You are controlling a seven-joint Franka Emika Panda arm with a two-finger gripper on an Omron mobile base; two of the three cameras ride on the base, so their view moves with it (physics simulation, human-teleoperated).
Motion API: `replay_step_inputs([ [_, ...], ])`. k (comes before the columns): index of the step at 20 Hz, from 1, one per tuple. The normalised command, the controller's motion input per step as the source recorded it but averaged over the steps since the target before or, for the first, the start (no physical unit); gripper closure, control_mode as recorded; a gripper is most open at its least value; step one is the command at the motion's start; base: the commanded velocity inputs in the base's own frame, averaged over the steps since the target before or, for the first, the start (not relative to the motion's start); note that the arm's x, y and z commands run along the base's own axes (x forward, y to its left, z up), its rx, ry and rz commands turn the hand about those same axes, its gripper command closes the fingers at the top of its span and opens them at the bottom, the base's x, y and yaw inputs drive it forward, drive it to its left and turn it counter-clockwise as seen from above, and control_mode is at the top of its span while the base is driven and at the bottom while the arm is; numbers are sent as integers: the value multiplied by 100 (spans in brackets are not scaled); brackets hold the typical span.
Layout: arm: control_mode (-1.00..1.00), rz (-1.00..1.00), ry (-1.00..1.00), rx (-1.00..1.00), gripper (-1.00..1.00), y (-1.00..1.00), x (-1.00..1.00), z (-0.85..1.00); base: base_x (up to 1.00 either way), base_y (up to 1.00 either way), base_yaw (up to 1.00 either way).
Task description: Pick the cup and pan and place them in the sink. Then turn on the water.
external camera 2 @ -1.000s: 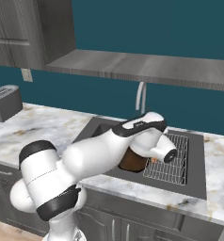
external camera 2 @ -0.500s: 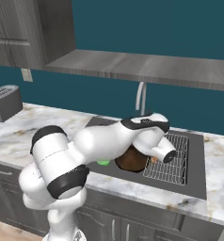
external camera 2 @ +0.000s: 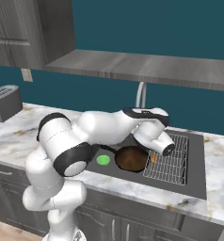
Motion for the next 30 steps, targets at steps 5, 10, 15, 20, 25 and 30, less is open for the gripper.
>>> replay_step_inputs([
  [5, -100, 0, 0, 1, -100, 0, 10, -6, 0, 0, 0],
  [10, -100, 0, 0, 1, -100, -4, 24, -6, 0, 0, 0],
  [15, -100, -2, 0, 0, -100, 0, 32, 0, 0, 0, 0],
  [20, -100, -1, 0, 1, -100, -2, 27, -11, 0, 0, 0],
  [25, -100, -1, 0, 1, -100, -4, 37, -10, 0, 0, 0],
  [30, -100, -3, 0, 1, -100, -2, 49, 0, 0, 0, 0],
])
